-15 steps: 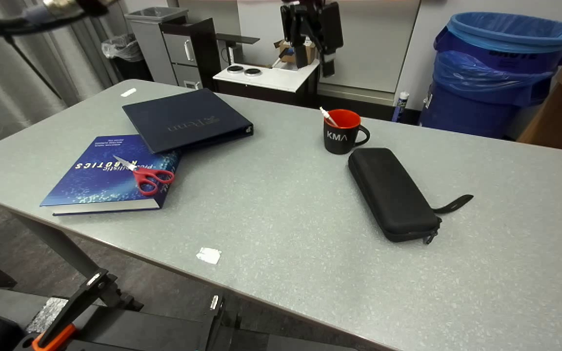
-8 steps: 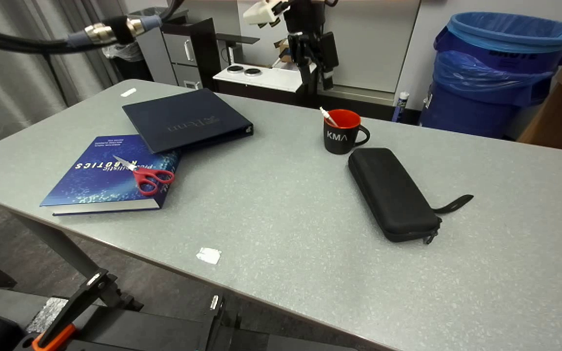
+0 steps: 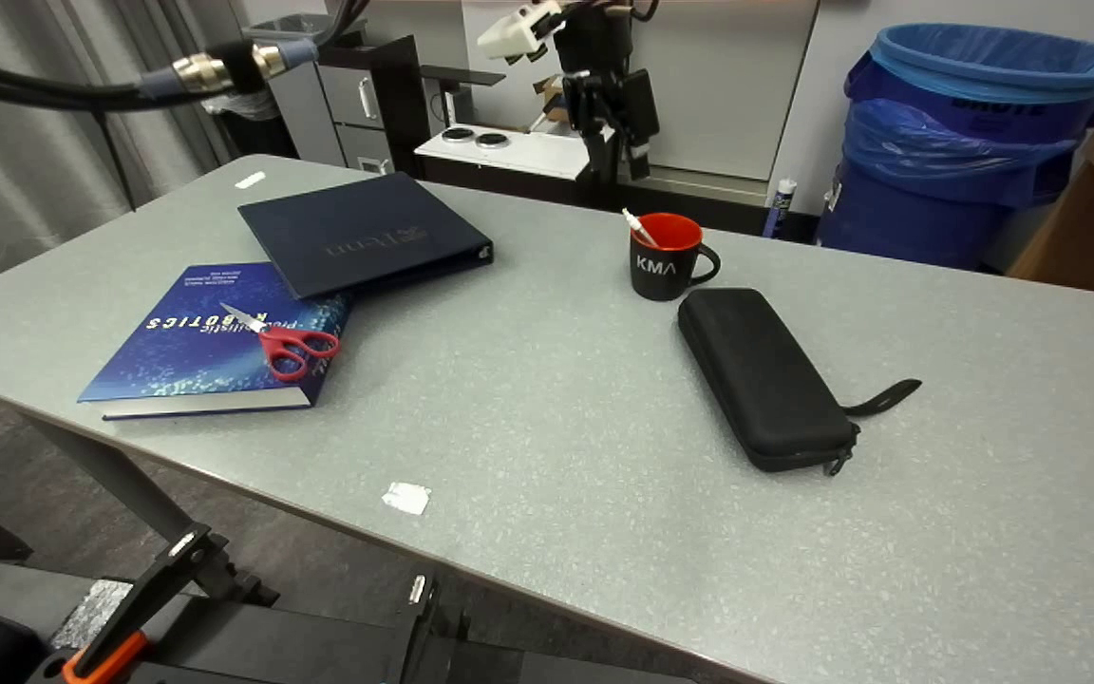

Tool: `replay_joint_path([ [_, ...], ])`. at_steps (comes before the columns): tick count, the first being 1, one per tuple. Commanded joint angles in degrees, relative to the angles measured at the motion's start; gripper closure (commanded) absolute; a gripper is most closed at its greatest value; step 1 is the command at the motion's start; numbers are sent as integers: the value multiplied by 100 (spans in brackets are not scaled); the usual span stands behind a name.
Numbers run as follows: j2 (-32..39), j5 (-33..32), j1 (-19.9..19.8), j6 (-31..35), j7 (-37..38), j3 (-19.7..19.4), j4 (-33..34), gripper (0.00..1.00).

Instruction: Get the pen in the black mug and put it on the table

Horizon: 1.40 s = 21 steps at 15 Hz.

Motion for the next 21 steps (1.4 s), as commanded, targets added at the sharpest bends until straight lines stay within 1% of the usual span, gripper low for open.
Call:
replay_joint_path([
  [1, 260, 89, 162, -84, 7, -157, 221, 0],
  [7, 663, 75, 236, -149, 44, -264, 467, 0],
  [12, 800, 48, 293, -128, 63, -359, 560, 0],
  [13, 810, 65, 288, -127, 53, -356, 575, 25],
  [14, 818, 62, 291, -105, 51, -362, 579, 26],
  [15, 818, 58, 294, -87, 57, -370, 583, 32],
  [18, 823, 62, 296, -90, 44, -381, 607, 58],
  [20, 817, 54, 301, -79, 40, -390, 600, 72],
  [21, 817, 52, 303, -82, 41, -394, 600, 81],
])
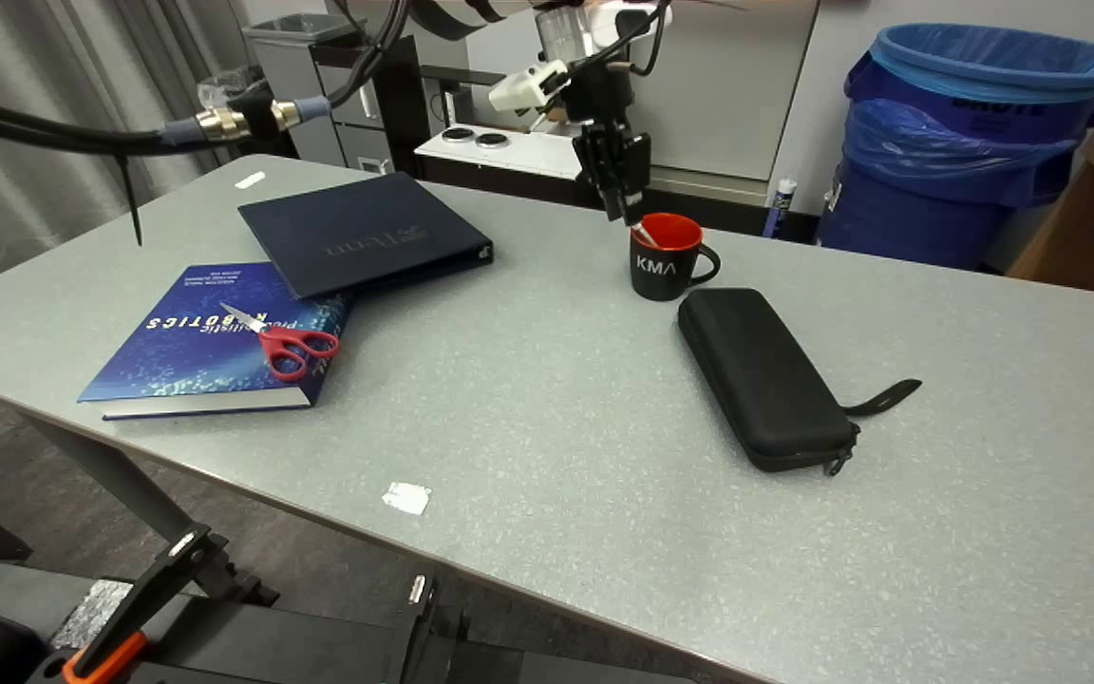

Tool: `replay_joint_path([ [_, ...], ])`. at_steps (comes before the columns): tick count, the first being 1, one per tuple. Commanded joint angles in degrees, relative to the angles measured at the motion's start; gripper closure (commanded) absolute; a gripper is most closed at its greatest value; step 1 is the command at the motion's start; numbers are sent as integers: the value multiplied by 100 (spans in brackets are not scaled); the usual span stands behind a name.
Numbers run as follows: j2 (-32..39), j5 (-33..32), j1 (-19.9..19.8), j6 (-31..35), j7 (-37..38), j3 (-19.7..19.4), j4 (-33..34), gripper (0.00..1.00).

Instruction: Get the pen in the black mug and put it on the table

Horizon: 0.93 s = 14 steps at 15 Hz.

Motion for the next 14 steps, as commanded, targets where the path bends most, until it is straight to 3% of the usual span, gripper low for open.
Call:
replay_joint_path([
  [1, 128, 45, 105, -86, 39, -135, 214, 88],
  [3, 72, 25, 125, -91, 55, -153, 148, 100],
  [6, -263, -111, 251, 86, 174, -256, -224, 98],
  [10, -1130, -526, 657, 743, 449, -540, -1218, 98],
  [14, -2091, -1625, 1164, 1645, 1065, -760, -2320, 98],
])
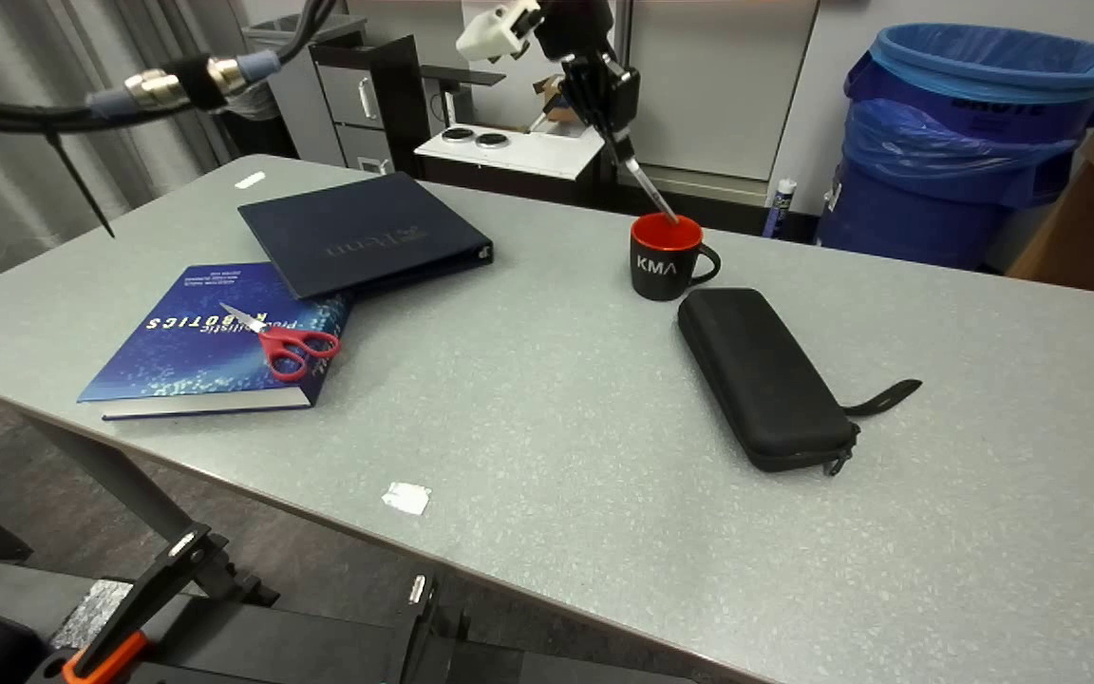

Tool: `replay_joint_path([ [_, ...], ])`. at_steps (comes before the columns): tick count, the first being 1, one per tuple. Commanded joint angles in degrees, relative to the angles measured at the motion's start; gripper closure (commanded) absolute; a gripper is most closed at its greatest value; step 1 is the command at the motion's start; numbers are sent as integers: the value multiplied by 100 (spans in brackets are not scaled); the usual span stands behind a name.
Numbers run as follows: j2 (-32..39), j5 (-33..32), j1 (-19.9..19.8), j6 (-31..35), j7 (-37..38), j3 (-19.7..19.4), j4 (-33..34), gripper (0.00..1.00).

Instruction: Get the pen in the black mug and put it on the table

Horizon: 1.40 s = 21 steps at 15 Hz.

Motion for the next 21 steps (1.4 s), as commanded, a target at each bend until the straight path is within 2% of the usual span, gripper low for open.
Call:
replay_joint_path([
  [1, -1019, -893, 425, 629, 544, -87, -1206, 98],
  [4, -1116, -822, 342, 506, 305, 348, -1360, 98],
  [8, -712, -319, 159, 494, 39, 773, -1123, 98],
  [16, 55, 389, 24, 204, -306, 863, -564, 98],
  [17, 100, 437, 31, 194, -343, 851, -529, 89],
  [18, 142, 509, 22, 181, -418, 856, -490, 68],
  [20, 179, 573, 31, 177, -510, 840, -449, 63],
  [21, 194, 606, 26, 193, -553, 838, -430, 57],
])
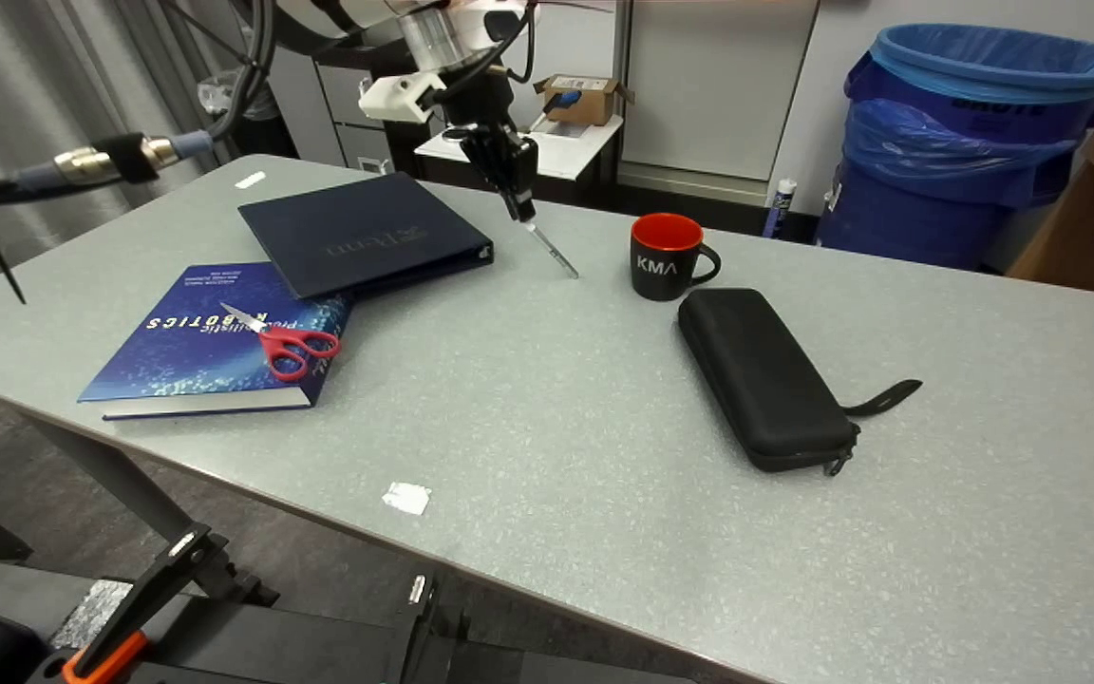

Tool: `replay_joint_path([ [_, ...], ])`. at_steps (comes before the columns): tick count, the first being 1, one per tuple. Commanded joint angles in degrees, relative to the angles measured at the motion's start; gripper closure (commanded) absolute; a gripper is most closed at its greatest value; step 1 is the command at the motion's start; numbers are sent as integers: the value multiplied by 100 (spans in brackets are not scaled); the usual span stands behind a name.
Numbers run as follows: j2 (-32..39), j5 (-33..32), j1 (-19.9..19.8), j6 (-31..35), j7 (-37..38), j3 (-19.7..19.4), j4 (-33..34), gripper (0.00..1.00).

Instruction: Get the pen in the black mug and put it on the table

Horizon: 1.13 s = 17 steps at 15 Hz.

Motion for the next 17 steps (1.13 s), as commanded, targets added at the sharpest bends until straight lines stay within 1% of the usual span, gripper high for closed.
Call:
replay_joint_path([
  [1, 99, 310, -106, -164, -343, 87, 240, 49],
  [3, 96, 356, -110, -163, -415, 84, 263, 35],
  [7, 74, 433, -118, -176, -477, 75, 321, 5],
  [8, 70, 445, -120, -189, -487, 73, 340, 0],
  [13, 77, 392, -71, -360, -369, 3, 523, 0],
  [14, 43, 226, 0, -83, -279, -49, 309, 0],
  [17, 42, 219, -8, -216, -275, -46, 390, 0],
])
